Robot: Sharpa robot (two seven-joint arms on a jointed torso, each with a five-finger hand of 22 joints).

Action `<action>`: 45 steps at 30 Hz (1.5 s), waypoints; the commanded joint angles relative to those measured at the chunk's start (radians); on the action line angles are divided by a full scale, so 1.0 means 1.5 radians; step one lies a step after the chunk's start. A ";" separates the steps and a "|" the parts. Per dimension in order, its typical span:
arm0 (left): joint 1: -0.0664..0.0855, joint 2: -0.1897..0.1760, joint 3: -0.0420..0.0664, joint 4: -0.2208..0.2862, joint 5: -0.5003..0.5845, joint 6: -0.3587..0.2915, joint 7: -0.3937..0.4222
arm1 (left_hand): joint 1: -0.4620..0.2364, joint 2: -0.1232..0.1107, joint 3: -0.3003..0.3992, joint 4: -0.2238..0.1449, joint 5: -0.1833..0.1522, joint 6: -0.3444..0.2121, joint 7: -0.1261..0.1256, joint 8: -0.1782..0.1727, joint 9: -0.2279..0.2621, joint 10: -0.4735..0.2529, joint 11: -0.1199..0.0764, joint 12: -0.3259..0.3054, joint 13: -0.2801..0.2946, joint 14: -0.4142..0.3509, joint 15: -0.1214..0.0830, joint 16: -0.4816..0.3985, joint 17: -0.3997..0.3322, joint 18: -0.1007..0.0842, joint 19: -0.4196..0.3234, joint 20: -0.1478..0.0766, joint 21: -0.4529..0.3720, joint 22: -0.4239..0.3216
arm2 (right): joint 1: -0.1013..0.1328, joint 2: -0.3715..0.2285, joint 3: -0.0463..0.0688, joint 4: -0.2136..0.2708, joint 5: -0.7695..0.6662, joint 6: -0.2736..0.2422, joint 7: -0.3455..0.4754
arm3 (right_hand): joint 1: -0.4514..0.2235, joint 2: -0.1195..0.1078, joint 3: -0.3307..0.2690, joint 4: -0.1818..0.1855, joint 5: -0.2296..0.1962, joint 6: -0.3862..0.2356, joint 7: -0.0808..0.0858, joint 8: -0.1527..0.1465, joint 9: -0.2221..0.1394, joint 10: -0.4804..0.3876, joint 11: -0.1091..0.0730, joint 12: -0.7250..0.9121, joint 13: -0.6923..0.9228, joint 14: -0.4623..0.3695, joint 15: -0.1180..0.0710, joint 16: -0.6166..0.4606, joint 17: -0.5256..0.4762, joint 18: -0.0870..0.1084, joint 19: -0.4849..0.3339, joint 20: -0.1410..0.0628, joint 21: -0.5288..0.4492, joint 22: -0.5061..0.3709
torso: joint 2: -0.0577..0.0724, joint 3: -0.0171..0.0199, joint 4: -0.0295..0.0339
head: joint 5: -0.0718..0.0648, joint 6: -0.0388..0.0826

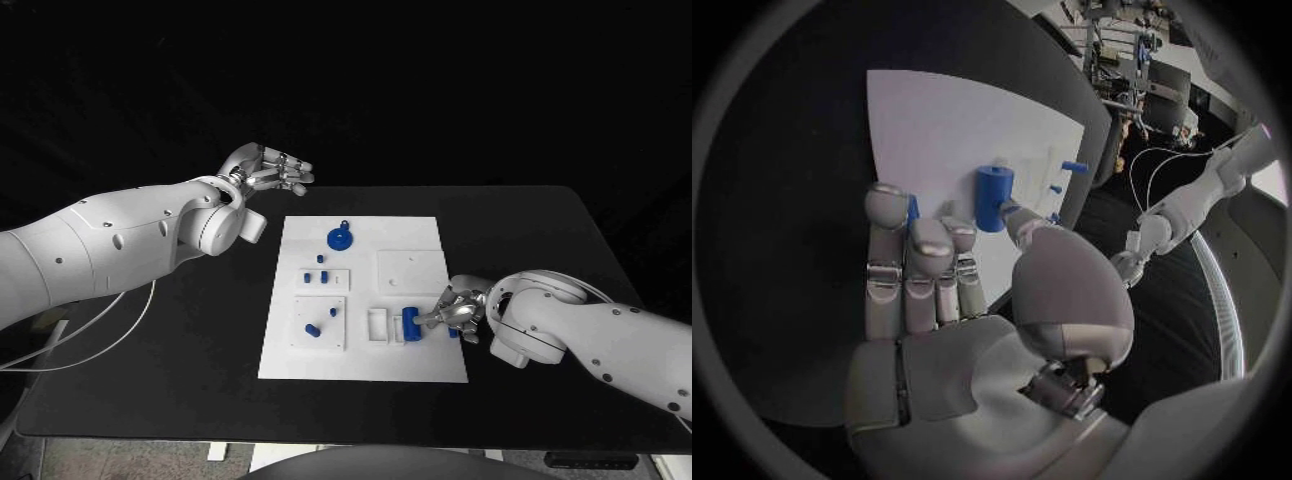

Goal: Assemble the parts on the task board

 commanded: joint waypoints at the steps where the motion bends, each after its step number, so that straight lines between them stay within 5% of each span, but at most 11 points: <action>1: 0.000 0.001 0.001 0.002 0.005 0.014 0.005 | -0.005 -0.003 0.001 0.006 -0.003 -0.006 0.000 -0.002 -0.001 -0.005 -0.002 -0.001 -0.001 0.000 0.003 0.002 0.001 -0.014 0.006 0.000 0.001 -0.004 | -0.005 0.010 -0.004 -0.010 -0.020 -0.011 -0.001 | 0.001 -0.008 -0.003 0.002 -0.001 -0.009 0.003 -0.006 -0.011 -0.001 0.004 -0.003 0.000 0.004 0.003 -0.002 0.000 0.000 0.029 0.005 -0.004 0.001 | 0.000 0.0004 -0.0018 | 0.003 -0.001; 12: 0.000 0.003 0.001 0.002 0.005 0.016 0.002 | -0.005 -0.005 0.002 0.011 -0.003 -0.009 0.001 -0.002 -0.001 -0.006 -0.002 -0.001 -0.001 0.000 0.003 0.002 0.001 -0.014 0.008 0.001 0.001 -0.017 | -0.007 0.037 -0.012 -0.017 -0.007 0.002 0.002 | 0.004 -0.006 -0.012 0.004 -0.001 -0.008 0.002 -0.005 -0.016 -0.001 0.004 -0.004 0.002 0.005 0.003 -0.005 0.003 0.001 0.030 0.006 -0.008 0.003 | 0.000 0.0004 -0.0011 | 0.004 -0.002; 20: 0.001 0.005 0.001 0.002 0.005 0.017 0.001 | -0.006 -0.006 0.003 0.014 -0.002 -0.013 0.002 -0.002 -0.001 -0.006 -0.001 -0.001 -0.001 0.000 0.004 0.002 0.001 -0.014 0.010 0.001 0.001 -0.024 | -0.008 0.048 -0.036 -0.026 -0.002 0.020 -0.004 | 0.015 0.004 -0.006 -0.012 -0.001 -0.002 0.001 -0.005 -0.018 -0.001 0.003 -0.004 0.003 0.006 0.003 -0.005 0.005 0.000 0.030 0.006 -0.010 0.006 | 0.000 0.0004 -0.0020 | 0.005 -0.004; 25: 0.001 0.004 0.001 0.002 0.005 0.016 0.000 | -0.006 -0.006 0.003 0.014 -0.002 -0.013 0.002 -0.002 -0.001 -0.006 -0.001 -0.001 -0.001 0.000 0.004 0.002 0.001 -0.014 0.010 0.001 0.001 -0.024 | -0.010 0.051 -0.042 -0.029 -0.006 0.018 -0.007 | 0.018 0.007 -0.006 -0.040 -0.001 0.002 0.001 -0.005 -0.020 -0.001 0.003 -0.006 0.003 0.006 0.004 -0.006 0.006 -0.001 0.030 0.006 -0.013 0.008 | -0.001 0.0005 -0.0010 | 0.003 -0.004; 30: 0.001 0.004 0.001 0.002 0.005 0.016 0.000 | -0.006 -0.006 0.003 0.014 -0.002 -0.013 0.002 -0.002 -0.001 -0.006 -0.001 -0.001 -0.001 0.000 0.004 0.002 0.001 -0.014 0.010 0.001 0.001 -0.024 | -0.011 0.052 -0.044 -0.031 -0.013 0.009 -0.008 | 0.048 0.022 0.016 -0.071 -0.001 0.010 -0.002 -0.004 -0.019 0.000 0.000 -0.005 0.003 0.006 0.003 -0.006 0.007 -0.001 0.030 0.006 -0.013 0.009 | 0.000 0.0002 -0.0005 | 0.003 -0.004; 35: 0.001 0.004 0.001 0.002 0.005 0.016 0.000 | -0.006 -0.006 0.003 0.014 -0.002 -0.013 0.002 -0.002 -0.001 -0.006 -0.001 -0.001 -0.001 0.000 0.004 0.002 0.001 -0.014 0.010 0.001 0.001 -0.024 | -0.011 0.051 -0.045 -0.031 -0.017 -0.003 -0.007 | 0.026 0.027 0.042 -0.110 0.001 0.018 -0.003 -0.005 -0.019 0.000 0.000 -0.004 0.002 0.007 0.004 -0.006 0.006 -0.001 0.030 0.007 -0.013 0.011 | 0.000 0.0004 -0.0010 | 0.004 -0.004; 45: 0.001 0.004 0.001 0.002 0.005 0.016 -0.003 | -0.007 -0.007 0.004 0.017 -0.002 -0.014 0.002 -0.002 -0.001 -0.007 -0.001 -0.001 -0.001 0.000 0.004 0.002 0.001 -0.014 0.011 0.001 0.001 -0.029 | -0.009 0.022 -0.040 0.009 0.000 -0.047 0.003 | 0.005 0.040 0.046 -0.117 0.003 0.079 -0.024 -0.006 -0.012 0.018 -0.012 0.002 -0.002 0.009 -0.002 -0.002 0.005 -0.009 0.032 0.003 -0.001 0.018 | 0.000 -0.0001 -0.0020 | 0.006 -0.004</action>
